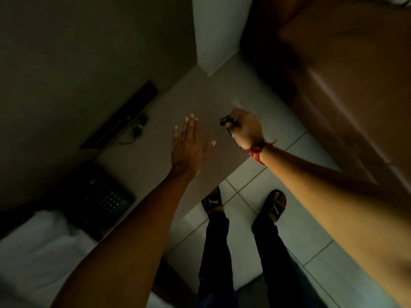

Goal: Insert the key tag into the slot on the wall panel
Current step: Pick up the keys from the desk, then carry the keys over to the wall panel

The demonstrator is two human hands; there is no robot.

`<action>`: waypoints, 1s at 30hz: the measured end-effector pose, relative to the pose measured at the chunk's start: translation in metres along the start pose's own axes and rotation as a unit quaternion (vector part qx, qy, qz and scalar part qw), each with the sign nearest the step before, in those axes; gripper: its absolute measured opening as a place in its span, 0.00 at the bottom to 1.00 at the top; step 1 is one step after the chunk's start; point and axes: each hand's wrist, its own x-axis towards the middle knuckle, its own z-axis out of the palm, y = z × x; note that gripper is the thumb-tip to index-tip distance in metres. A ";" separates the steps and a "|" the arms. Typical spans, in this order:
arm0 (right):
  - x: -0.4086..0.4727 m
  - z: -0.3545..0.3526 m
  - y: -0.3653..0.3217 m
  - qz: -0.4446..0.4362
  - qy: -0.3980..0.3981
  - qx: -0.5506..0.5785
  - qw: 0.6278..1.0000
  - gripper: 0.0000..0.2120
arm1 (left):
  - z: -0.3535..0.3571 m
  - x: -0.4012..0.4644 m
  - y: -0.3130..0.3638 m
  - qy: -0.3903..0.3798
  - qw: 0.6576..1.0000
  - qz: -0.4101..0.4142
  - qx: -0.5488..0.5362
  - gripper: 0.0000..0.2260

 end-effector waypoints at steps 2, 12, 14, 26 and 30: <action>-0.009 -0.042 -0.022 -0.019 0.020 0.010 1.000 0.11 | -0.042 0.006 0.018 0.021 1.000 0.013 0.006 0.39; -0.080 -0.319 -0.135 -0.041 0.202 0.084 0.975 0.04 | -0.326 0.014 0.160 0.152 0.976 0.147 0.049 0.36; -0.104 -0.382 -0.149 -0.050 0.239 0.089 0.966 0.06 | -0.385 0.006 0.196 0.182 0.966 0.182 0.035 0.33; -0.315 -0.713 -0.147 -0.144 0.445 0.084 0.880 0.05 | -0.625 -0.119 0.474 0.371 0.859 0.348 0.052 0.34; -0.394 -0.794 -0.117 -0.150 0.497 0.066 0.852 0.05 | -0.652 -0.174 0.571 0.414 0.826 0.379 0.048 0.35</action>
